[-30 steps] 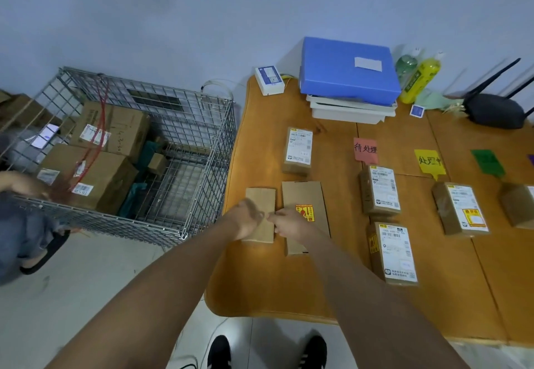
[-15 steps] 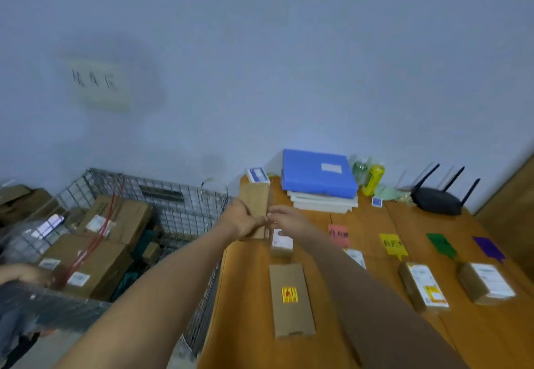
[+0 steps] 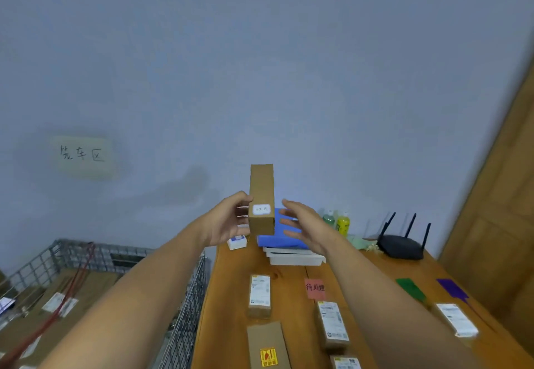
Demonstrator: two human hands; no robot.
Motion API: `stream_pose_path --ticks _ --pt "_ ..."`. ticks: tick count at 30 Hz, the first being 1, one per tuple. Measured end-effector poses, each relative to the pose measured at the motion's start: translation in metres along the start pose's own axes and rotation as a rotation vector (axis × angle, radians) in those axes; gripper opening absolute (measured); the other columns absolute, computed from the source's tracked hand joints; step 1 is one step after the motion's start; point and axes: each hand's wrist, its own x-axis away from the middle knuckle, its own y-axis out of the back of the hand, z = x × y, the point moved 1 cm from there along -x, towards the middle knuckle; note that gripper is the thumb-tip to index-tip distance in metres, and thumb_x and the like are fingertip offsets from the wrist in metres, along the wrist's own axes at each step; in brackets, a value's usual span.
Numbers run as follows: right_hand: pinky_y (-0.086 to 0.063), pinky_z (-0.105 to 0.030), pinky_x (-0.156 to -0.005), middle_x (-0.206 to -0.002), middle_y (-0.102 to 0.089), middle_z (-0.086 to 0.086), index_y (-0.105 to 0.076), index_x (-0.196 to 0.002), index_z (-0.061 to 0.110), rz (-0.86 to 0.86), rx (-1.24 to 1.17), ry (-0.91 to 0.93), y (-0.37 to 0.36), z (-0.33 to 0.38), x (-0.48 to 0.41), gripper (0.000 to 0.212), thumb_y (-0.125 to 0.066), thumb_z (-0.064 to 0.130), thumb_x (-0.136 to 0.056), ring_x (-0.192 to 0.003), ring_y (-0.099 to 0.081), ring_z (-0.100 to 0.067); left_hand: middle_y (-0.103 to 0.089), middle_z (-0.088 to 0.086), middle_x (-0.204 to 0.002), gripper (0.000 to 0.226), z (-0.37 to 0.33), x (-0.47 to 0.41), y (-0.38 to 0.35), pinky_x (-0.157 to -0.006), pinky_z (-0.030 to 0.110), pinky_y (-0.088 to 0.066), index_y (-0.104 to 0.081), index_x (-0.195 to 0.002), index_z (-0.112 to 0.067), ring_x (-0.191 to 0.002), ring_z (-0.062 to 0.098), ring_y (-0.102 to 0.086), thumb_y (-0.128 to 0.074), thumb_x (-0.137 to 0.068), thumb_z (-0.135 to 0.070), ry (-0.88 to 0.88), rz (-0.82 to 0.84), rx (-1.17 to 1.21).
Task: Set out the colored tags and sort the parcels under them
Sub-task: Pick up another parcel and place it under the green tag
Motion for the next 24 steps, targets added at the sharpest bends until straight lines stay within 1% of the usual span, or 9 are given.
stream_pose_path --ticks 3,5,7,10,13,16,18,21,24 --pt "-0.049 -0.051 -0.105 -0.129 -0.068 -0.006 -0.063 -0.132 0.027 0.14 -0.12 -0.027 0.001 0.004 0.005 0.053 -0.064 0.058 -0.089 -0.121 -0.064 -0.025 -0.062 0.027 -0.137 0.054 0.003 -0.004 -0.017 -0.103 0.057 -0.052 -0.057 -0.137 -0.001 -0.126 0.043 -0.062 -0.06 -0.09 -0.027 0.024 0.111 0.132" --pt "-0.049 -0.052 -0.105 -0.125 -0.071 -0.01 -0.064 -0.131 0.024 0.171 -0.206 -0.019 0.004 0.01 0.011 0.046 -0.061 0.052 -0.094 -0.12 -0.065 -0.028 -0.058 0.028 -0.142 0.054 0.005 -0.007 -0.027 -0.1 0.055 -0.055 -0.054 -0.141 -0.004 -0.127 0.043 -0.061 -0.057 -0.091 -0.025 0.012 0.134 0.134" --pt "-0.052 -0.051 -0.103 -0.122 -0.072 -0.01 -0.062 -0.131 0.02 0.139 -0.228 0.023 0.011 0.014 0.016 0.045 -0.065 0.045 -0.094 -0.118 -0.067 -0.029 -0.059 0.027 -0.142 0.051 0.007 -0.011 -0.035 -0.096 0.051 -0.059 -0.055 -0.141 -0.007 -0.12 0.039 -0.067 -0.057 -0.092 -0.023 -0.01 0.11 0.088" --pt "-0.055 -0.051 -0.097 -0.117 -0.075 -0.008 -0.056 -0.133 0.018 0.032 -0.217 0.125 0.025 0.017 0.017 0.048 -0.071 0.037 -0.092 -0.108 -0.072 -0.028 -0.066 0.021 -0.134 0.038 0.006 -0.017 -0.048 -0.096 0.053 -0.058 -0.063 -0.135 -0.009 -0.115 0.035 -0.071 -0.057 -0.1 -0.023 -0.059 0.047 -0.02" --pt "-0.058 -0.053 -0.092 -0.11 -0.077 -0.007 -0.052 -0.133 0.021 -0.068 -0.232 0.157 0.035 0.016 0.017 0.05 -0.074 0.034 -0.09 -0.101 -0.074 -0.027 -0.072 0.015 -0.126 0.039 0.003 -0.019 -0.06 -0.09 0.055 -0.06 -0.064 -0.132 -0.015 -0.111 0.031 -0.073 -0.07 -0.096 -0.03 -0.094 0.018 -0.066" --pt "-0.057 -0.054 -0.093 -0.111 -0.076 -0.008 -0.051 -0.132 0.023 -0.067 -0.254 0.168 0.04 0.014 0.018 0.047 -0.072 0.034 -0.092 -0.103 -0.074 -0.029 -0.076 0.011 -0.119 0.044 0.007 -0.021 -0.074 -0.09 0.056 -0.061 -0.06 -0.132 -0.018 -0.11 0.03 -0.074 -0.076 -0.092 -0.024 -0.104 0.019 -0.13" --pt "-0.054 -0.056 -0.097 -0.116 -0.075 -0.009 -0.053 -0.133 0.022 -0.039 -0.298 0.166 0.043 0.012 0.019 0.039 -0.063 0.036 -0.097 -0.108 -0.072 -0.03 -0.076 0.012 -0.119 0.042 0.011 -0.023 -0.082 -0.088 0.055 -0.062 -0.06 -0.131 -0.016 -0.108 0.03 -0.075 -0.076 -0.092 -0.016 -0.127 -0.002 -0.133" --pt "-0.055 -0.05 -0.099 -0.117 -0.075 -0.006 -0.058 -0.131 0.021 -0.037 -0.283 0.167 0.056 0.012 0.023 0.033 -0.052 0.036 -0.103 -0.111 -0.07 -0.026 -0.077 0.009 -0.118 0.041 0.016 -0.027 -0.09 -0.088 0.052 -0.062 -0.061 -0.132 -0.016 -0.108 0.029 -0.075 -0.074 -0.093 -0.013 -0.146 -0.009 -0.12" --pt "-0.056 -0.048 -0.097 -0.114 -0.076 -0.003 -0.061 -0.13 0.022 -0.061 -0.21 0.18 0.075 0.01 0.026 0.03 -0.056 0.029 -0.102 -0.111 -0.07 -0.023 -0.077 0.005 -0.118 0.046 0.019 -0.033 -0.096 -0.092 0.051 -0.061 -0.059 -0.138 -0.019 -0.108 0.026 -0.075 -0.073 -0.094 -0.015 -0.16 -0.019 -0.15"
